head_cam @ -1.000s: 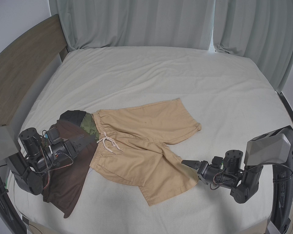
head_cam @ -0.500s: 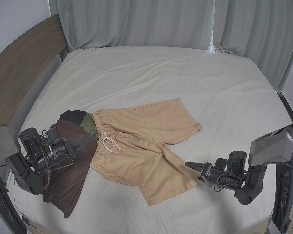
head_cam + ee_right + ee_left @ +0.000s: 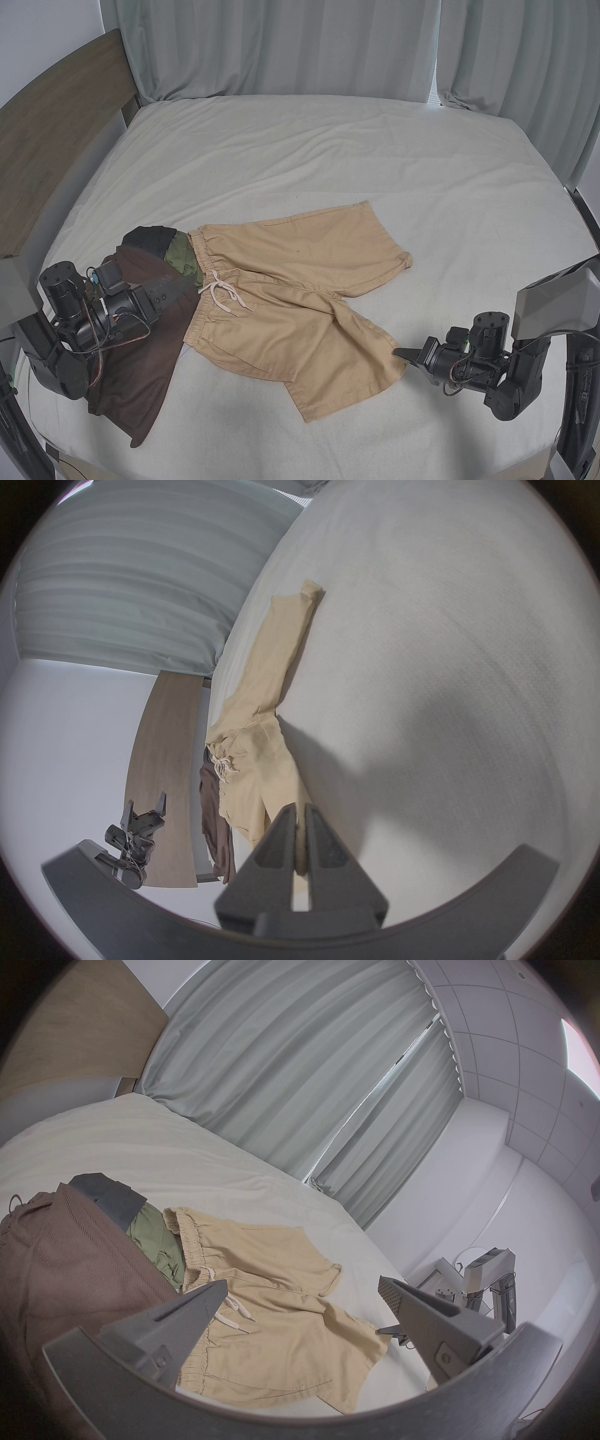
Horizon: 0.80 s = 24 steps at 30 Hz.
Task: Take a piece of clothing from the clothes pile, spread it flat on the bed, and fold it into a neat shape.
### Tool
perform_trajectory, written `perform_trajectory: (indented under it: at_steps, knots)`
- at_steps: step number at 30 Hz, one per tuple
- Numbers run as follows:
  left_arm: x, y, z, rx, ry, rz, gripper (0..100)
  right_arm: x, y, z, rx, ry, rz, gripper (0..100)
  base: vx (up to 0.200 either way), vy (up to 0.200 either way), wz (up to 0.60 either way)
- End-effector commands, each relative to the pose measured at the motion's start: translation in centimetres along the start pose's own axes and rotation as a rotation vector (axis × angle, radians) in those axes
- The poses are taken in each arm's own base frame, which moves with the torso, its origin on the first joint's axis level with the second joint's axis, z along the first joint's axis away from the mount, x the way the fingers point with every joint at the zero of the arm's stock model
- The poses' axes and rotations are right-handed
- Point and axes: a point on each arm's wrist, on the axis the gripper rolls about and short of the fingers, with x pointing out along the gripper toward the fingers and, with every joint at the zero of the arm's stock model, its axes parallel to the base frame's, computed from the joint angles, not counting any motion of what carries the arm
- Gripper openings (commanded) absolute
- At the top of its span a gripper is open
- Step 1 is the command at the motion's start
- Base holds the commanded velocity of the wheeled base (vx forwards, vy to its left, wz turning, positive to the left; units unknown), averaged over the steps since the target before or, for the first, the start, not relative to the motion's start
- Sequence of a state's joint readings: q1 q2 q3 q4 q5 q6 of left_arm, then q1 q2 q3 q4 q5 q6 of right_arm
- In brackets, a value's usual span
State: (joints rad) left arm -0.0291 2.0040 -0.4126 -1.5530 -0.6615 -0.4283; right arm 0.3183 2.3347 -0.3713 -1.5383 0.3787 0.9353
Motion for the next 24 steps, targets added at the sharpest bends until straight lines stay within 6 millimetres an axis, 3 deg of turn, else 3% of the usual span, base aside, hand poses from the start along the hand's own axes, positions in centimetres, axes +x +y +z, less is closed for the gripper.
perform_trajectory:
  at_steps: [1, 11, 24]
  knots:
    - [0.0, 0.0, 0.0, 0.0, 0.0, 0.0, 100, 0.0, -0.2, 0.2, -0.004, -0.008, -0.004, 0, 0.0, 0.0, 0.0]
    - [0.1, -0.2, -0.1, 0.0, 0.004, -0.005, 100, 0.1, -1.0, 4.3, -0.049, -0.15, 0.017, 0, 0.0, 0.0, 0.0]
    - [0.1, -0.1, -0.1, -0.001, 0.004, -0.003, 100, 1.6, -1.9, 9.2, -0.085, -0.178, -0.072, 0, 0.0, 0.0, 0.0]
